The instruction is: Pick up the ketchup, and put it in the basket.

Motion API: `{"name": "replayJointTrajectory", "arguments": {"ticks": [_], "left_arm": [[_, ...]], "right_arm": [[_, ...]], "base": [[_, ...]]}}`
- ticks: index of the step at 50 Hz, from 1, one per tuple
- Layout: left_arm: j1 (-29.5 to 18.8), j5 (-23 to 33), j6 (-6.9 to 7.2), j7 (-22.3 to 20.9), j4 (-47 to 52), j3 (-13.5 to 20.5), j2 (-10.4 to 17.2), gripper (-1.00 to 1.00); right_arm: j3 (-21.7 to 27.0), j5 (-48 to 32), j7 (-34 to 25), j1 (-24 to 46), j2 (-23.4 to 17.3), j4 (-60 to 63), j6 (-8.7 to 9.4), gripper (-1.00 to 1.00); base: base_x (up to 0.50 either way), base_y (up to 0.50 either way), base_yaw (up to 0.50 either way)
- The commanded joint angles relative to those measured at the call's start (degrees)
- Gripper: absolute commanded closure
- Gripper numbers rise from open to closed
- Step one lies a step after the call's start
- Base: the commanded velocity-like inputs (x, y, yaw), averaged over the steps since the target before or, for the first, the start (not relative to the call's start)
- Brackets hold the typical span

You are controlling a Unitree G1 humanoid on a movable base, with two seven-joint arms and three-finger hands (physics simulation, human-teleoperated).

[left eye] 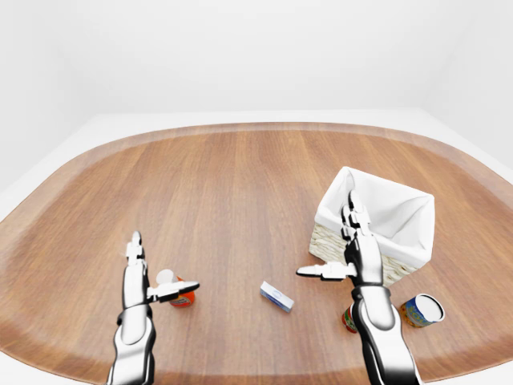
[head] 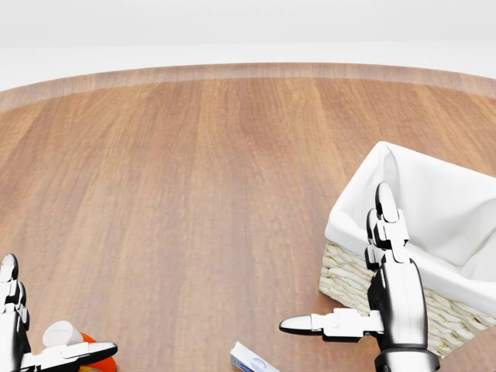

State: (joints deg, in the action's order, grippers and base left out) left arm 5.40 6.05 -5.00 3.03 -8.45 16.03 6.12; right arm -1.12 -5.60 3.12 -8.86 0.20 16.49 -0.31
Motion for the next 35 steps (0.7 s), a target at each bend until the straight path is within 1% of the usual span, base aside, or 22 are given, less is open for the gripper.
{"name": "replayJointTrajectory", "arguments": {"ticks": [1, 11, 16, 26, 34, 35], "left_arm": [[-1.2, 0.0, 0.00, 0.9, -4.7, -1.0, 0.4, -1.00], [-2.8, -0.2, 0.00, 2.1, -9.4, -2.1, 1.0, -1.00], [-4.1, -0.3, 0.00, 2.9, -13.6, -2.8, 1.5, -1.00], [-5.8, -0.8, 0.00, 3.8, -18.3, -3.6, 2.2, -1.00], [-5.7, -1.0, 0.00, 3.7, -18.3, -4.3, 2.1, -1.00], [-5.4, -1.5, 0.00, 3.2, -18.1, -4.3, 2.0, 0.26]], "right_arm": [[0.0, -0.1, 0.1, 0.3, 0.0, -0.5, -0.11, -1.00], [-0.2, -0.1, 0.1, -0.3, 0.1, 1.0, 0.47, -1.00], [-0.3, -0.2, 0.2, -0.4, 0.1, 1.0, 0.39, -1.00], [-0.3, -0.2, 0.1, -0.7, 0.0, 1.5, 0.31, -1.00], [-0.4, -0.2, 0.1, -0.6, 0.0, 1.5, 0.20, -1.00], [-0.3, -0.1, 0.1, -0.6, 0.0, 1.5, 0.21, -1.00]], "base": [[0.00, 0.00, 0.00], [0.00, 0.00, 0.00], [0.00, 0.00, 0.00], [0.00, 0.00, 0.00], [0.00, 0.00, 0.00], [0.00, 0.00, 0.00]]}}
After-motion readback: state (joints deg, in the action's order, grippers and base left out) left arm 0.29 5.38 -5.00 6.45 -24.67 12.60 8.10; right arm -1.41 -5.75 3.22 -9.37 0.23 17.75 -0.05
